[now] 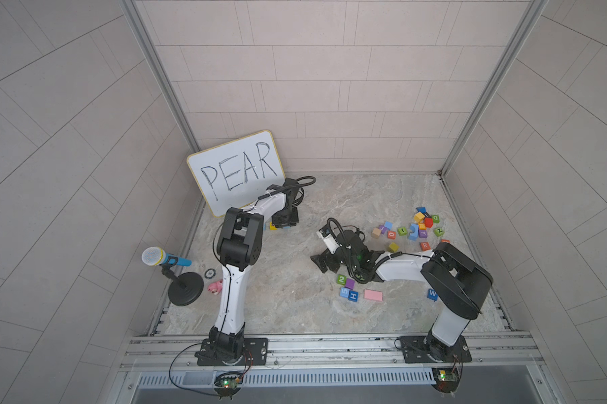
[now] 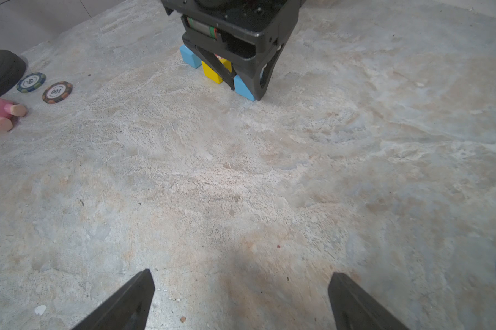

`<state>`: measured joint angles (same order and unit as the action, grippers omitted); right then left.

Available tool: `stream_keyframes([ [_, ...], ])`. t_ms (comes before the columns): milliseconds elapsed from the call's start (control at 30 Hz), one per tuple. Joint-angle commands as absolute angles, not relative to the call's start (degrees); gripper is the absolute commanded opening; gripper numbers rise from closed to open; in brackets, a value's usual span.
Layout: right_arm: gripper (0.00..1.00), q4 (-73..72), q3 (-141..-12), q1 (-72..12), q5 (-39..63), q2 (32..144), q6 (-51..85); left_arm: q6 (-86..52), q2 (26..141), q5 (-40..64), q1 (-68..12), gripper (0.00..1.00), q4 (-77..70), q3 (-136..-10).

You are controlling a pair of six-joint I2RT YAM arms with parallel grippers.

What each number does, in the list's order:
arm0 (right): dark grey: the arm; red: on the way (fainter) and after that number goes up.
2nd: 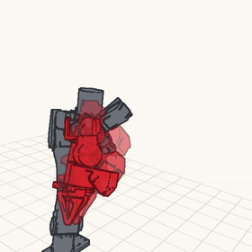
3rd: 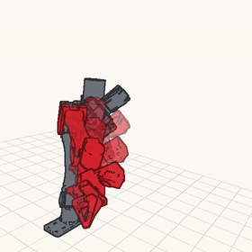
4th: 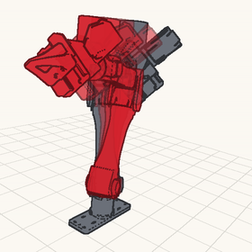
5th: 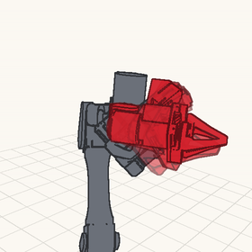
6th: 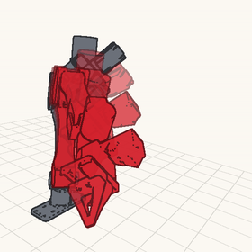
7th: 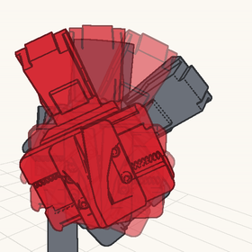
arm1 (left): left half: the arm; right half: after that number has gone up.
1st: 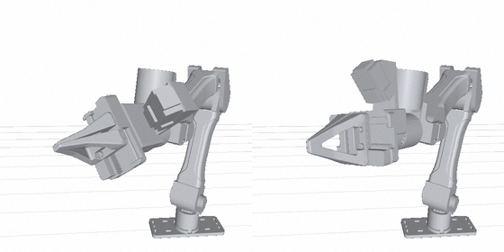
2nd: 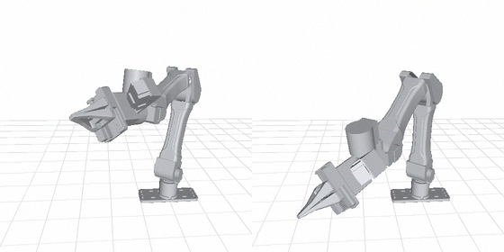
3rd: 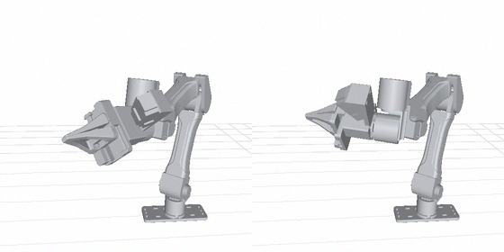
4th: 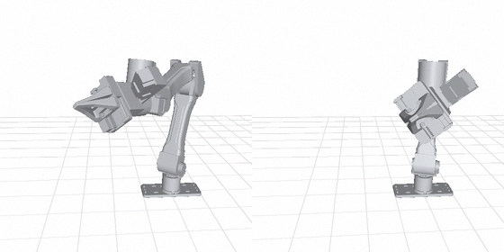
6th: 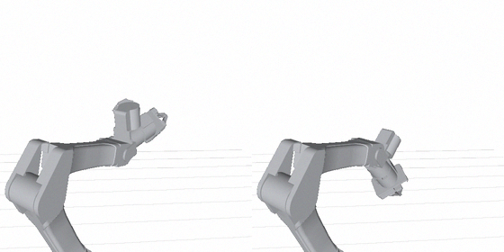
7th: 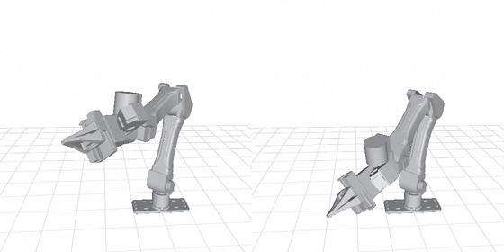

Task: Spell the uppercase word “pear” with letter blocks
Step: Place the letter block at the center of the board.

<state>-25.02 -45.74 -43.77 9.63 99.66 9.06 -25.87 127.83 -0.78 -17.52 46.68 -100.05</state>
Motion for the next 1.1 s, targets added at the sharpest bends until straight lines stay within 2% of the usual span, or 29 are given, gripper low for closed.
stream_keyframes([
  [0, 1.00, -24.0, -46.7, -43.8, 8.8, 100.1, 9.0, -25.4, 126.0, -2.2, -17.5, 0.42, 47.8, -99.1],
  [800, 1.00, -23.9, -46.7, -43.7, 8.5, 99.9, 8.8, -25.6, 123.5, -2.0, -17.8, 0.48, 47.8, -99.5],
  [933, 1.00, -22.4, -47.0, -43.7, 8.5, 98.6, 9.0, -26.0, 121.0, -1.5, -18.3, 0.50, 48.0, -99.3],
  [1067, 1.00, -16.2, -48.0, -43.7, 6.3, 94.5, 10.2, -27.4, 115.2, -2.8, -19.9, 0.57, 49.0, -98.3],
])
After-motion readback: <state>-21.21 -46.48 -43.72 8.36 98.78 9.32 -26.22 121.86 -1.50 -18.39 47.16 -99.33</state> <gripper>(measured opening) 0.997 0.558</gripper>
